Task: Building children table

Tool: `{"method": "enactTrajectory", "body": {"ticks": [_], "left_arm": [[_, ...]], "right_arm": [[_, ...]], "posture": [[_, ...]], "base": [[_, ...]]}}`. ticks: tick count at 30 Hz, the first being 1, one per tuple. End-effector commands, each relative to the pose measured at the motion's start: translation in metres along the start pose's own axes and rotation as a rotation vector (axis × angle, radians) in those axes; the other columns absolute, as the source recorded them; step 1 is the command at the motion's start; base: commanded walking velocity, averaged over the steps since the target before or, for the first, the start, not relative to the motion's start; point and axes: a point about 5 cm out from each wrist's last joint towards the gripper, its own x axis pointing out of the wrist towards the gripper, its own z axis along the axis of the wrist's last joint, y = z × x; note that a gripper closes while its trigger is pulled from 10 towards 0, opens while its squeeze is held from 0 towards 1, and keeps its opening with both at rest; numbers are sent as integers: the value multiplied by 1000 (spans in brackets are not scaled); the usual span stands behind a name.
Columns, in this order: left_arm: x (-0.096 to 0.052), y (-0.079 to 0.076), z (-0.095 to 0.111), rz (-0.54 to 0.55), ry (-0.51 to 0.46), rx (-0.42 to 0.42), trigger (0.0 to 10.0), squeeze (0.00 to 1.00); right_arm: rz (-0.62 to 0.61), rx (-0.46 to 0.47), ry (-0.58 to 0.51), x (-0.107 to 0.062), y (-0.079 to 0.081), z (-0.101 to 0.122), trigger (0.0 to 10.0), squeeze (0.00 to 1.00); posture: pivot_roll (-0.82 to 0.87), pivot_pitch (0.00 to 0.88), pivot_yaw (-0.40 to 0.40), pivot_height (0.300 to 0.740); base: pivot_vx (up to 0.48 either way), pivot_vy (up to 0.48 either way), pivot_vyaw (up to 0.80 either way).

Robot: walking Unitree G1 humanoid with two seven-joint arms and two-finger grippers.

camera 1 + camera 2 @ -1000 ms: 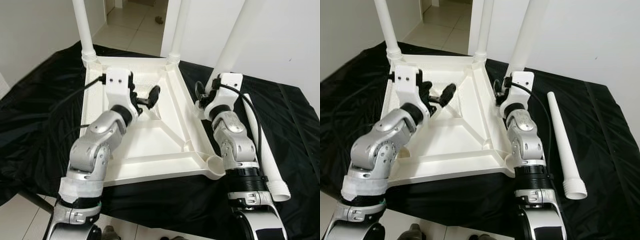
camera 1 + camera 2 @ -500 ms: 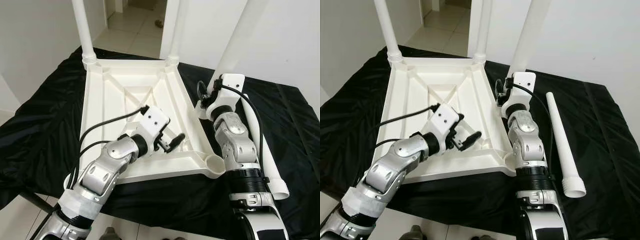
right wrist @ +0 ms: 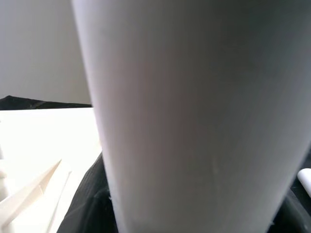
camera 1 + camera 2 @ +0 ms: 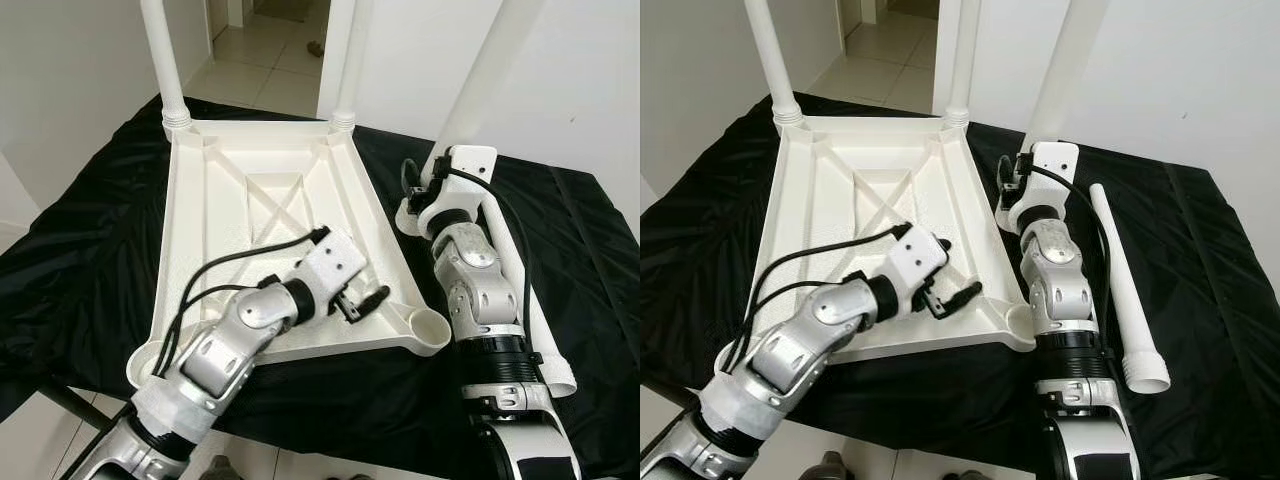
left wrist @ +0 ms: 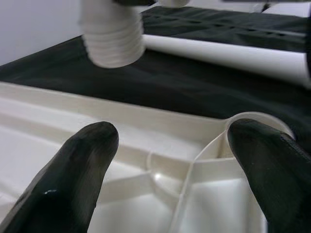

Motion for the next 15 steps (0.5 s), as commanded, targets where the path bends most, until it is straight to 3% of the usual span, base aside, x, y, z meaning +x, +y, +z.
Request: {"method": "enactTrajectory", "body": {"ticks": [1,9,15], "left_arm": [[4,-12,3,-161,-11,26,10000,0],[16,-25,0,-203,2,11,10000,0],[19,-31,-22,-193,81,-22,10000,0]], "right_arm": [[-25,-6,-18,2,-7,4,10000,0],[-30,-6,-18,2,-7,4,10000,0],[-37,-9,-14,0,-8,2,10000,0]], "posture": [[147,9,-58,740],[143,10,-52,740],[137,14,-44,740]], "base": [[0,0,0],[0,0,0],[0,0,0]]}}
